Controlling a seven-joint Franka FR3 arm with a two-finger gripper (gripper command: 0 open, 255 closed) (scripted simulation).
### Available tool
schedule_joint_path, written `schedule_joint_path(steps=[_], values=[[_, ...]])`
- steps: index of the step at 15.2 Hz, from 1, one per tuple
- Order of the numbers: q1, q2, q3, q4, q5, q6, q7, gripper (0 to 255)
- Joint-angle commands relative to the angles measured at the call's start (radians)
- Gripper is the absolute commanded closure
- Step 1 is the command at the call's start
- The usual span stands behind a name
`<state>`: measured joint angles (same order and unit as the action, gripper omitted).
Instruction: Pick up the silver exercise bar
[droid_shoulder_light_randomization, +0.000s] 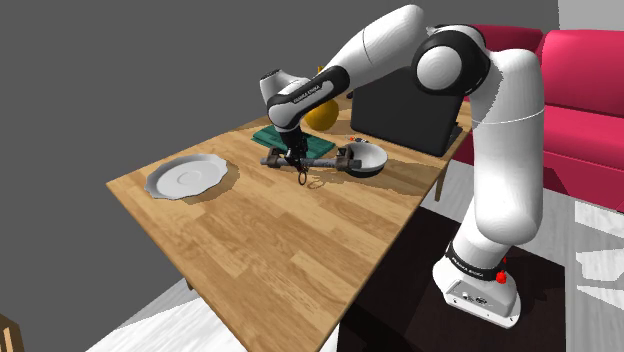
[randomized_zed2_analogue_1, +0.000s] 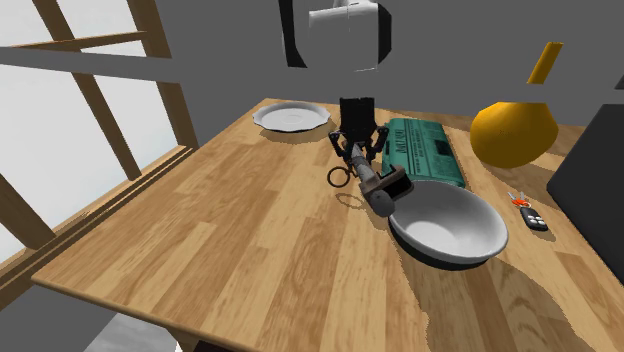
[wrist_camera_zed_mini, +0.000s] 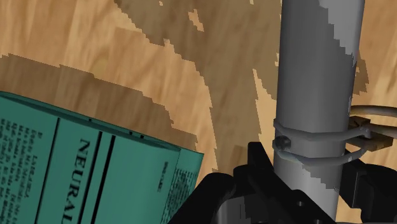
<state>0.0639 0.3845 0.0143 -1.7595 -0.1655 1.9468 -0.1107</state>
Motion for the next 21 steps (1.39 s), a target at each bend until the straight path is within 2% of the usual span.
schedule_joint_path(steps=[1,6,21], values=[[0.000,0.001,0.000,0.000,0.000,0.000,0.000,255],[-0.001,0.000,0.000,-0.002,0.000,0.000,-0.001,255],[0.001,-0.070,0.002,0.103,0.009,-0.173,-0.026,255]])
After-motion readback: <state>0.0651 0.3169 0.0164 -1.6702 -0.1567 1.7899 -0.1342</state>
